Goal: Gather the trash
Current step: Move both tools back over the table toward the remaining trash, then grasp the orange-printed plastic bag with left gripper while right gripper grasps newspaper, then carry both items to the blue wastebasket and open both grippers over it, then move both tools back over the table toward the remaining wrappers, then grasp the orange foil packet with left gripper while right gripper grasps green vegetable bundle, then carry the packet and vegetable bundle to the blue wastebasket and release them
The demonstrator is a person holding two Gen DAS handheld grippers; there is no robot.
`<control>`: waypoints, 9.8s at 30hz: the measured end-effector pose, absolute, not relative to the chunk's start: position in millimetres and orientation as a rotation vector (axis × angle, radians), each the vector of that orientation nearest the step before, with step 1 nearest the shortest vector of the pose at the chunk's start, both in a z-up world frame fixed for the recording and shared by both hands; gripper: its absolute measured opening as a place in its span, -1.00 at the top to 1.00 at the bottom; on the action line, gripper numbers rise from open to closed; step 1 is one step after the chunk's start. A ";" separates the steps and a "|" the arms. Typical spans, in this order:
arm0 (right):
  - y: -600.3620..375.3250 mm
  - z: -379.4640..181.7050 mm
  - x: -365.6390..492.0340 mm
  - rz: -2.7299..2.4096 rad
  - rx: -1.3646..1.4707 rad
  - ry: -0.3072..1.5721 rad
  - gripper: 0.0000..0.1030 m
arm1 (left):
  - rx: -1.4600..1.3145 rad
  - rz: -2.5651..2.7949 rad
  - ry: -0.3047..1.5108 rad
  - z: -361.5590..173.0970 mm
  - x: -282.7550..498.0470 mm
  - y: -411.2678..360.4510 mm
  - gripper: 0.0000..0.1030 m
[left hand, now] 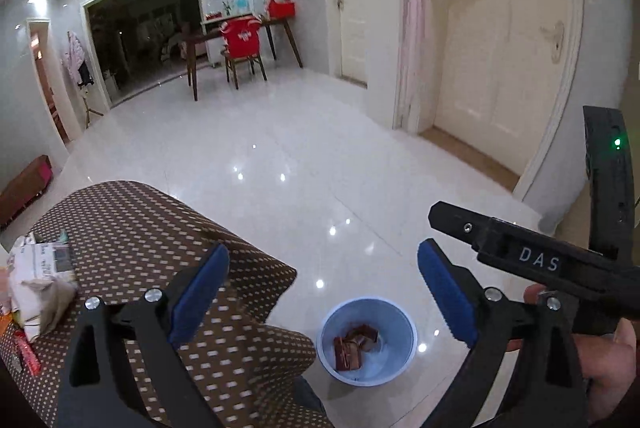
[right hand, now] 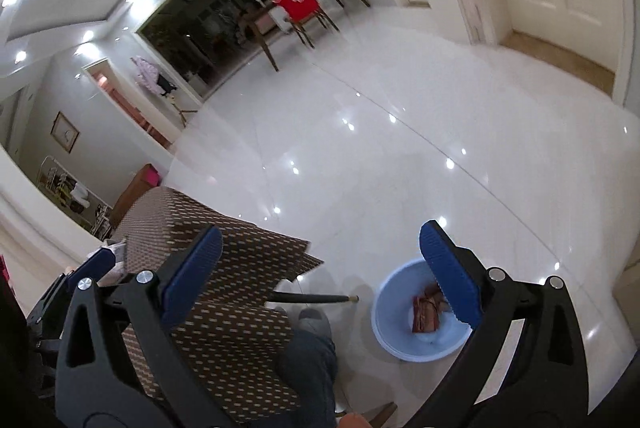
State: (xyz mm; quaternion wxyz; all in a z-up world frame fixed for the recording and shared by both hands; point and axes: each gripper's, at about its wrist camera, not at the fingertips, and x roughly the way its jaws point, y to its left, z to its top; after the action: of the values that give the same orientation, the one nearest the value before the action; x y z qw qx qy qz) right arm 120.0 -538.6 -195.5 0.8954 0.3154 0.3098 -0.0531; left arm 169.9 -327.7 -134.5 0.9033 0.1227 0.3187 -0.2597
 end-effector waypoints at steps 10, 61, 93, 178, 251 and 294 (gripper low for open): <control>-457.5 -131.7 139.3 -0.019 0.497 0.578 -0.88 | 0.148 -0.477 0.557 -89.2 163.7 -245.2 -0.84; -158.1 -199.6 296.1 0.317 0.207 0.904 0.43 | -0.169 -0.047 0.667 -150.7 283.1 41.8 0.37; -303.0 -97.1 182.8 0.225 0.280 0.622 0.90 | -0.146 -0.231 0.367 -77.9 141.1 -11.3 0.49; -495.8 -161.5 109.1 -0.190 0.511 0.551 -0.88 | 0.055 -0.592 0.539 -136.4 150.9 -285.3 -0.90; -97.2 -186.3 311.8 0.479 0.131 0.884 -0.87 | -0.073 -0.130 0.882 -193.2 301.9 98.1 -0.21; -246.4 -81.3 198.4 0.403 0.227 0.561 0.60 | -0.104 -0.310 0.510 -73.1 166.6 -0.6 -0.05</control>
State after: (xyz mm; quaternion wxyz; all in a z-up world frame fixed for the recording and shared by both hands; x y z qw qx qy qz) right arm 198.4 -246.4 -81.2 0.9346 0.1108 0.2744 0.1972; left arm 166.6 -0.6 -73.1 0.9545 -0.0514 0.2509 -0.1526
